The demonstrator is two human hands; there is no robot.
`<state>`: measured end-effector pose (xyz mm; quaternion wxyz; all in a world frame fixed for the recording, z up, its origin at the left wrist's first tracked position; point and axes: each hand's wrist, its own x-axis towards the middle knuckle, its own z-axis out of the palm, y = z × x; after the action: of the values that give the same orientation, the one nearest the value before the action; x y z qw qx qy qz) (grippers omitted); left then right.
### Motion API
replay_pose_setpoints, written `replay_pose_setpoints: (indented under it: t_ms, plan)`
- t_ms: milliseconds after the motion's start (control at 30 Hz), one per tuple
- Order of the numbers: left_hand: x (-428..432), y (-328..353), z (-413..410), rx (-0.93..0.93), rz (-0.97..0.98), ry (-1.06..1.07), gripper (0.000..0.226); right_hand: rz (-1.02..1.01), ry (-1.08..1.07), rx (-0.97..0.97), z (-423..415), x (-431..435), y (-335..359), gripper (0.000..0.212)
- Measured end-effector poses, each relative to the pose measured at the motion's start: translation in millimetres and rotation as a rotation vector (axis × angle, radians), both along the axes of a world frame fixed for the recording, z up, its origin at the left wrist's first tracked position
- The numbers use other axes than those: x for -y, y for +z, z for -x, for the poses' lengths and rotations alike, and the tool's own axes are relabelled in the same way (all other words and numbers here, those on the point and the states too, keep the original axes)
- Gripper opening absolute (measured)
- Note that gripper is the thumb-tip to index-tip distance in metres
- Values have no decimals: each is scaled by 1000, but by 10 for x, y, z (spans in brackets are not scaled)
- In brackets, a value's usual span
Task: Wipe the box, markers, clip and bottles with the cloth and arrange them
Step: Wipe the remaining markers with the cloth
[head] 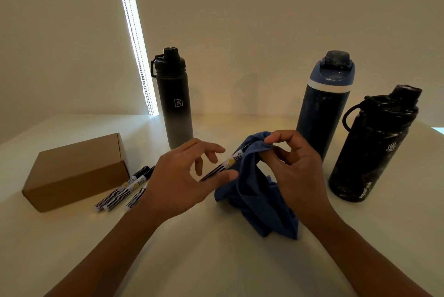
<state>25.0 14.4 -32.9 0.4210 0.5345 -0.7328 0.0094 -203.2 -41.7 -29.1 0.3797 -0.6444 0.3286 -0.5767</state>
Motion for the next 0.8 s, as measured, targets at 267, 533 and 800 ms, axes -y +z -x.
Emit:
replay_pose_setpoints:
  t_ms: [267, 533, 800]
  plan:
    - [-13, -19, 22, -113, -161, -64, 27, -7, 50, 26, -19, -38, -3, 27]
    - [-31, -13, 48, -62, -96, -48, 26, -5, -5, 43, 31, 12, 5, 16]
    - [-49, 8, 48, 45, -13, -19, 27, -28, -28, 14, 30, -10, 33, 21]
